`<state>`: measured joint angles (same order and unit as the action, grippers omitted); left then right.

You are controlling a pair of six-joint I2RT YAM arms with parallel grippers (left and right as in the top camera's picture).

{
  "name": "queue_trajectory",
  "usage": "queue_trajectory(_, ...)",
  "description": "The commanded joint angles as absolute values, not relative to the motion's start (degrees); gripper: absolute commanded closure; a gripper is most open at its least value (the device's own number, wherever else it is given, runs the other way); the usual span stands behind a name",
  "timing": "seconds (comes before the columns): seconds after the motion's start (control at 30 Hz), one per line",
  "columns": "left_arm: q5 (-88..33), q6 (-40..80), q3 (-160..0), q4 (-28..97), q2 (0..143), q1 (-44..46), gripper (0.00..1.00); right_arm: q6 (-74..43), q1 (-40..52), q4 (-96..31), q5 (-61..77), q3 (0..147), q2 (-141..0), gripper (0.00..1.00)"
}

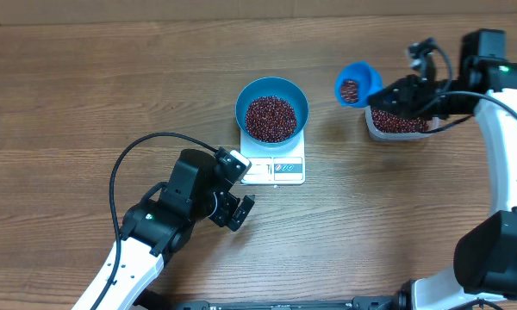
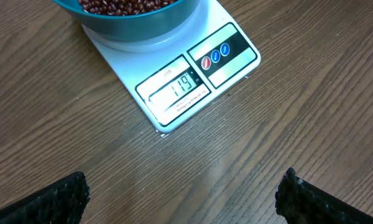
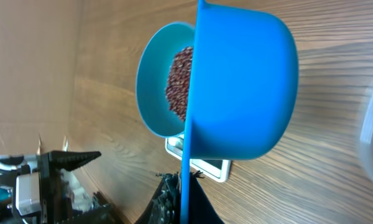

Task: Scoop item into bowl and weigh 150g on scale
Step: 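Carry the filled scoop leftward over the teal bowl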

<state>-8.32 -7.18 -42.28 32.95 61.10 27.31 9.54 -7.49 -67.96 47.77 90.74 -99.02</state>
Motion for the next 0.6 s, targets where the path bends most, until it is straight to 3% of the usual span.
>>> queue_trajectory(0.0, -7.9, -6.2, -42.1, 32.8, 61.4, 27.4, 0.0, 6.9, -3.9, -66.3, 45.7, 92.4, -97.3, 0.96)
queue_trajectory(0.57, -7.9, -6.2, -42.1, 32.8, 61.4, 27.4, 0.0, 2.7, 8.8, -64.8, 35.1, 97.9, -96.9, 0.96)
